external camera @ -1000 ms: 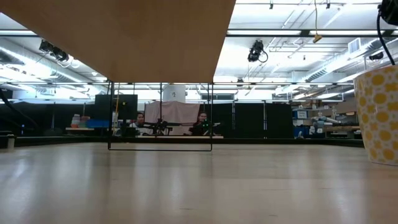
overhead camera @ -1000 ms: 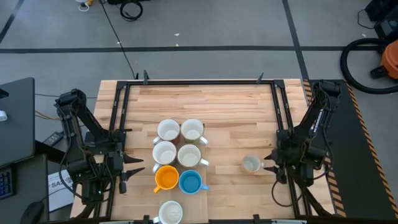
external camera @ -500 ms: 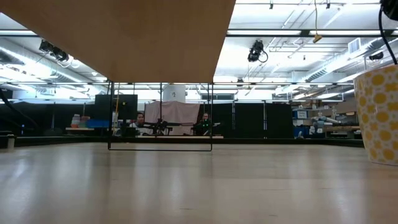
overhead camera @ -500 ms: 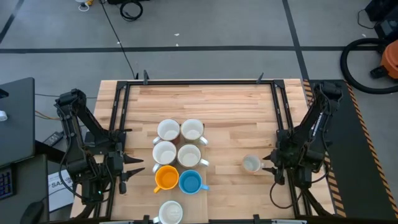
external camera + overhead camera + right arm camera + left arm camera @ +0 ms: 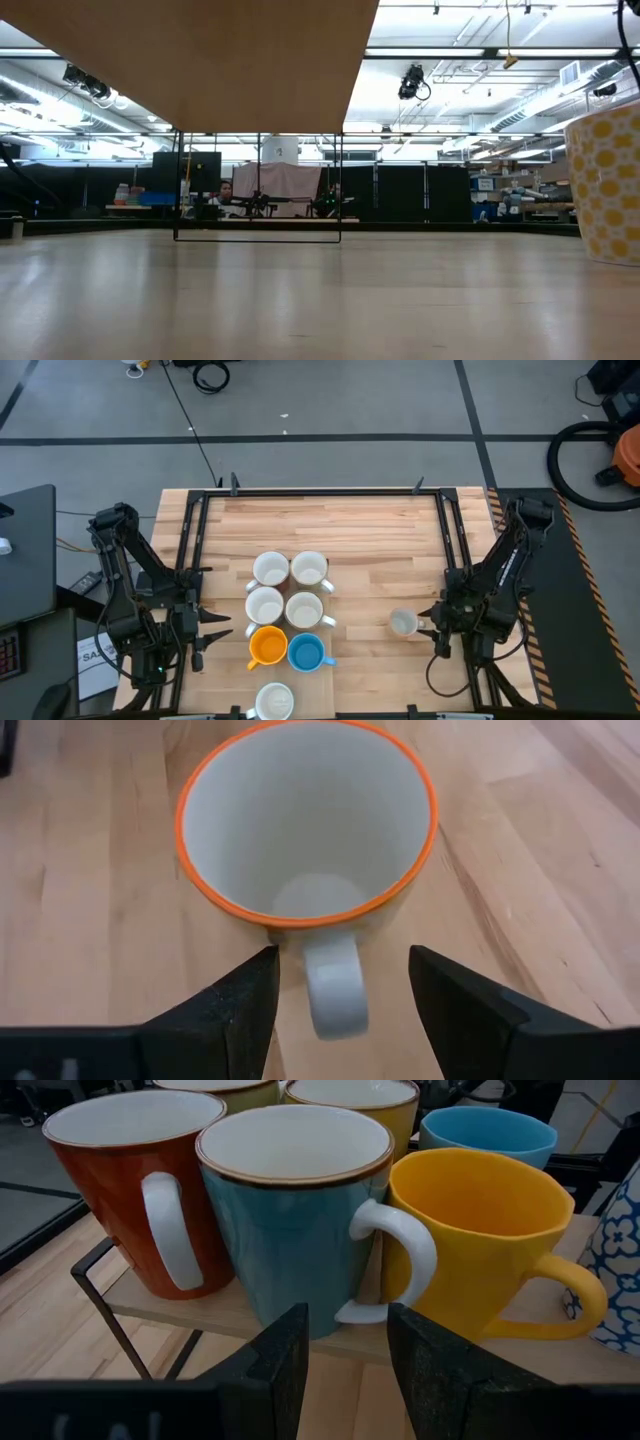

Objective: Place coffee mugs
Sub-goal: Put the yellow mug on the shelf aligned with the blue mug

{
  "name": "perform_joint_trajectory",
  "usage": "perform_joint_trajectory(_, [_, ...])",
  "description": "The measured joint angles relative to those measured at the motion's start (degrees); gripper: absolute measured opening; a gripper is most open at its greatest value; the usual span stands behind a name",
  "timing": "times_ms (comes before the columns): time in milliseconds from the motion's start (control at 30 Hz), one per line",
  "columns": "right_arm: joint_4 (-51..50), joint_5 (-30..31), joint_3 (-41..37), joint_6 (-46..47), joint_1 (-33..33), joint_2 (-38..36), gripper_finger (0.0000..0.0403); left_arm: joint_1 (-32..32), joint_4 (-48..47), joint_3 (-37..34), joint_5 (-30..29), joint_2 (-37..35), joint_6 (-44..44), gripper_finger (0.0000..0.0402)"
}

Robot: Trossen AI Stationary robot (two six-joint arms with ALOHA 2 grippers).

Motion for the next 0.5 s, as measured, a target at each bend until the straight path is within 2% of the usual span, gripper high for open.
perform_joint_trajectory(500, [2.6,-1.4,0.0,0.0,-0.1,0.4,0.0228,0.0,0.0,0.0,0.0,0.0,0.0,0.0144])
